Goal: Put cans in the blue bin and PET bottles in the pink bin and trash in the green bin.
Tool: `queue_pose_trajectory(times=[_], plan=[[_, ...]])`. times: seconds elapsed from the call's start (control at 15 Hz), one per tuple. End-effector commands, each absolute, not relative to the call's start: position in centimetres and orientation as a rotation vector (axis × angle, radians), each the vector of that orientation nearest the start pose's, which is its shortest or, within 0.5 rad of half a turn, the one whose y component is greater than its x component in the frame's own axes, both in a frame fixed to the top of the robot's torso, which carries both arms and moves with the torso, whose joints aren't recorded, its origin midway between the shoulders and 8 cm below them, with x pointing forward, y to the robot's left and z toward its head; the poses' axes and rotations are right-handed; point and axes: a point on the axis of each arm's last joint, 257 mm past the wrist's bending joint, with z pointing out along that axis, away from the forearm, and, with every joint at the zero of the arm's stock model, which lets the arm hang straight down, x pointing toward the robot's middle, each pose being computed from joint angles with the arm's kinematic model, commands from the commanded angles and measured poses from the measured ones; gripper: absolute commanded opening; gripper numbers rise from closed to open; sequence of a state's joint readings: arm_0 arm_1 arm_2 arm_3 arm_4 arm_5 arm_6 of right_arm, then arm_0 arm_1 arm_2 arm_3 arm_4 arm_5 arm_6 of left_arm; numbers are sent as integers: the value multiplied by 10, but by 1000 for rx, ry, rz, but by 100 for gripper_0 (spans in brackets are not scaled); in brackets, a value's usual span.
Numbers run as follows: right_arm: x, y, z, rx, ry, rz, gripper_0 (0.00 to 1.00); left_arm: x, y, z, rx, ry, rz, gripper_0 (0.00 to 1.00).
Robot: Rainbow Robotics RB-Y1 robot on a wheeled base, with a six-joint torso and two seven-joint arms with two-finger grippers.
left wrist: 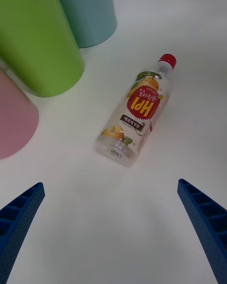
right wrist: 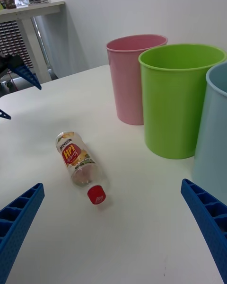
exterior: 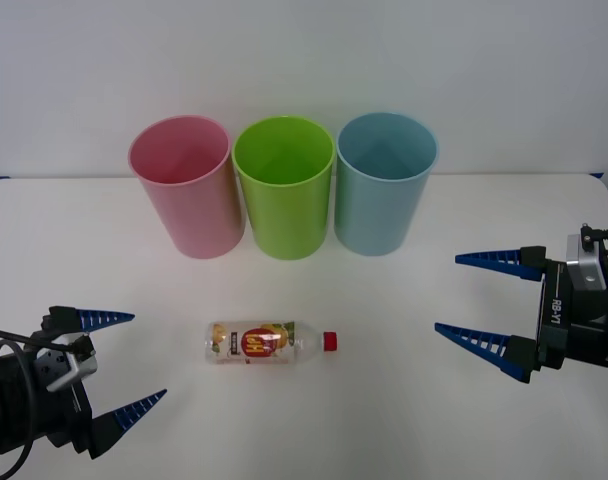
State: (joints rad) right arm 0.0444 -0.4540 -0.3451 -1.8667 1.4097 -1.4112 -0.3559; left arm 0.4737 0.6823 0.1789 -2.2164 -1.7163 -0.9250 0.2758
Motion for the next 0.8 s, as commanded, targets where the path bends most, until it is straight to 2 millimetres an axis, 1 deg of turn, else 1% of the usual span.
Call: queue_pose_trajectory(times=[0.07, 0.2, 0.4, 0.6, 0.67, 0.8], plan=[[370, -188, -155, -1040, 1544, 730, 100, 328, 218, -223, 1344, 1590, -93, 100], [370, -188, -155, -1040, 1544, 730, 100, 327, 212, -222, 1396, 1539, -81, 100], [370, -188, -155, -1040, 1544, 730, 100, 322, 207, -230, 1508, 1507, -59, 100], [370, -188, -155, -1040, 1544, 730, 100, 322, 191, -226, 1600, 1440, -50, 100], [370, -188, -155, -1040, 1544, 730, 100, 321, 187, -226, 1622, 1434, -50, 100], [370, -188, -155, -1040, 1544, 730, 100, 326, 178, -226, 1632, 1437, -44, 100]])
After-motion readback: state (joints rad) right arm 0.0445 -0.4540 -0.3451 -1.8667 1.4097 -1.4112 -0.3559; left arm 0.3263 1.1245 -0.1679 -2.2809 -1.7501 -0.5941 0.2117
